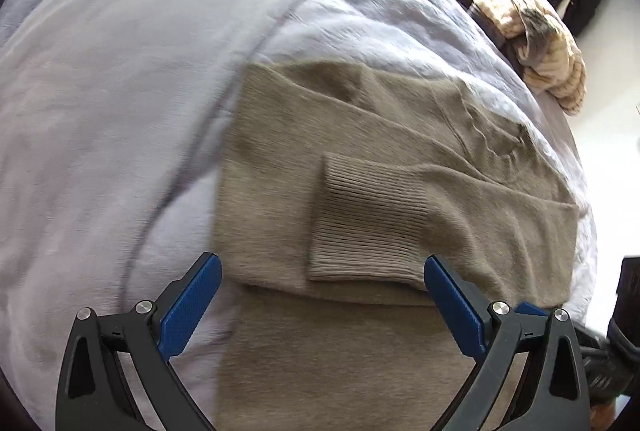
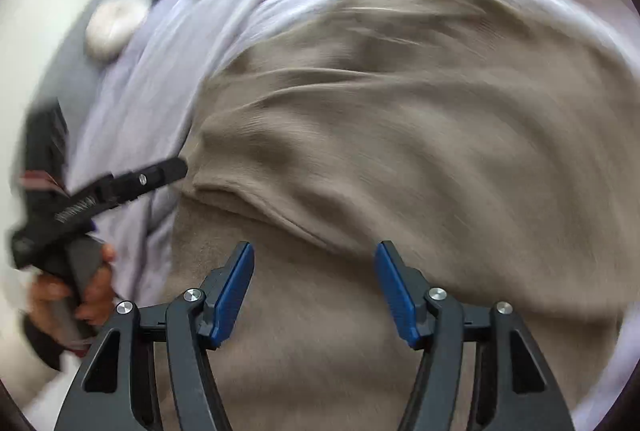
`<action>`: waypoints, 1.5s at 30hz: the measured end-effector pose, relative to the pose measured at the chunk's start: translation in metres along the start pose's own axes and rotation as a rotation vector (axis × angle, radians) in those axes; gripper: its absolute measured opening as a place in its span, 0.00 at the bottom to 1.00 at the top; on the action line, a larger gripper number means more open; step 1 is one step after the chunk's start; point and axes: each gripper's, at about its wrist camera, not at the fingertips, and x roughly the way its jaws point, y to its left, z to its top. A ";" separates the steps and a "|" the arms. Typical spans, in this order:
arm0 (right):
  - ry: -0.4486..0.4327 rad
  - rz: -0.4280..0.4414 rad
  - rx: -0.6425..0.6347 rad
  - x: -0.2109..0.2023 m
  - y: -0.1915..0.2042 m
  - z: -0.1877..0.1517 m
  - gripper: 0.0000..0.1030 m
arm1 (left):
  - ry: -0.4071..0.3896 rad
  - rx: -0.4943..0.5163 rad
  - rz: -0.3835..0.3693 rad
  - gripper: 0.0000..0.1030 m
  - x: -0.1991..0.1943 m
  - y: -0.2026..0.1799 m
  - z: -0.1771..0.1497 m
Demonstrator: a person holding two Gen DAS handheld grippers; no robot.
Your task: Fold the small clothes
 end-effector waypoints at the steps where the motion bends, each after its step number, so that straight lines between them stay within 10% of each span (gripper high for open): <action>1: -0.037 0.017 0.125 -0.018 -0.027 -0.012 0.65 | 0.008 0.002 -0.002 0.99 0.003 -0.003 0.000; 9: -0.277 0.179 0.711 -0.050 -0.149 -0.051 0.63 | 0.010 0.040 0.069 0.99 0.020 -0.022 0.004; 12: -0.304 0.191 0.712 -0.048 -0.149 -0.041 0.06 | 0.010 0.066 0.117 0.98 0.025 -0.025 0.004; 16: -0.375 0.107 0.561 -0.074 -0.138 -0.033 0.06 | -0.007 0.102 0.163 0.98 0.027 -0.030 0.002; 21: -0.201 0.042 0.584 -0.064 -0.174 -0.047 0.08 | -0.001 0.165 0.242 0.99 0.039 -0.033 -0.003; 30: -0.319 -0.095 0.350 -0.108 -0.146 -0.020 0.50 | -0.018 0.187 0.207 0.98 0.025 -0.031 0.018; 35: -0.283 -0.095 0.410 -0.077 -0.171 0.027 0.50 | -0.005 0.190 0.189 0.58 0.043 -0.040 0.026; 37: -0.227 -0.076 0.411 -0.062 -0.170 0.036 0.10 | -0.024 0.223 0.180 0.38 0.039 -0.047 0.024; 38: -0.231 -0.097 0.382 -0.066 -0.164 0.037 0.10 | -0.034 0.246 0.180 0.27 0.036 -0.051 0.024; 45: -0.242 -0.233 0.283 -0.073 -0.173 0.030 0.09 | -0.086 0.290 0.227 0.28 0.050 -0.053 0.034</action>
